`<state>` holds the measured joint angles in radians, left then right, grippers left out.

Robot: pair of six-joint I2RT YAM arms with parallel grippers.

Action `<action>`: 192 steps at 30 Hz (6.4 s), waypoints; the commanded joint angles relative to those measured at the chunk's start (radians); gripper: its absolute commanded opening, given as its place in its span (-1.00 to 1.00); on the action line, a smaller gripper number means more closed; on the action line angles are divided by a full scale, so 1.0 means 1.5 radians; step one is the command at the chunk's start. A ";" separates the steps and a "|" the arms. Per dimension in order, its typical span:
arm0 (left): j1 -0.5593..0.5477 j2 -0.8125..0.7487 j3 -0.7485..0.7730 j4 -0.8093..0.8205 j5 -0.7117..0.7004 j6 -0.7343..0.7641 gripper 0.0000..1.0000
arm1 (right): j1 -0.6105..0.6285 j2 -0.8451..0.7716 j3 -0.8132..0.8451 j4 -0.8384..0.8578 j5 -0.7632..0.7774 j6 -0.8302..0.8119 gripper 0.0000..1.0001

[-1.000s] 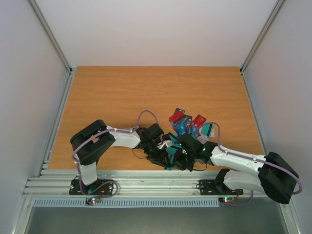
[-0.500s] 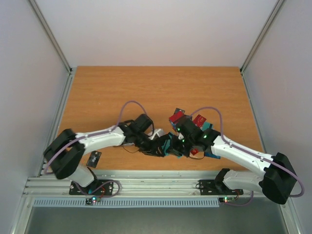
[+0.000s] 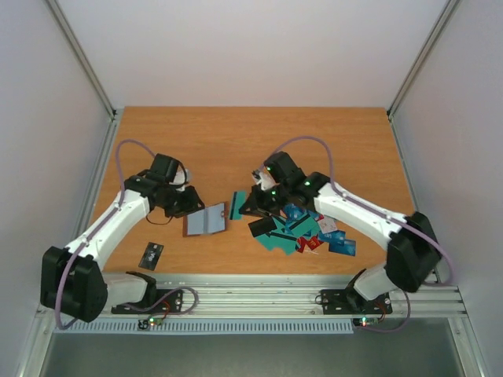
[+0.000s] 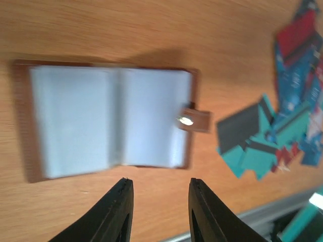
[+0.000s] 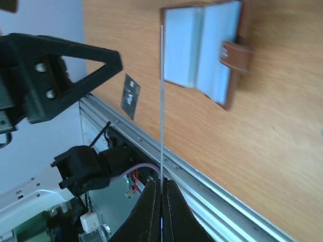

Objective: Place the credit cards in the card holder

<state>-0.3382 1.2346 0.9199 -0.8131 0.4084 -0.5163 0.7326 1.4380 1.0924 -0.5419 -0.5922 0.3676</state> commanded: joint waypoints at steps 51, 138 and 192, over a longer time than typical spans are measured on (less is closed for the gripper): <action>0.187 0.278 -0.029 0.027 -0.024 0.102 -0.56 | 0.031 0.446 0.181 0.129 -0.193 -0.117 -0.98; 0.186 0.321 -0.029 0.026 -0.009 0.101 -0.60 | 0.042 0.540 0.334 -0.006 -0.176 -0.147 -0.54; 0.176 0.343 -0.035 0.054 -0.003 0.084 -0.70 | 0.066 0.585 0.520 -0.271 0.014 -0.305 0.05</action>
<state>-0.0612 1.6897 0.8948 -0.7845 0.4561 -0.3882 0.8223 2.3272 1.8572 -0.9173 -0.6170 -0.0723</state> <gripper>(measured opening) 0.148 0.522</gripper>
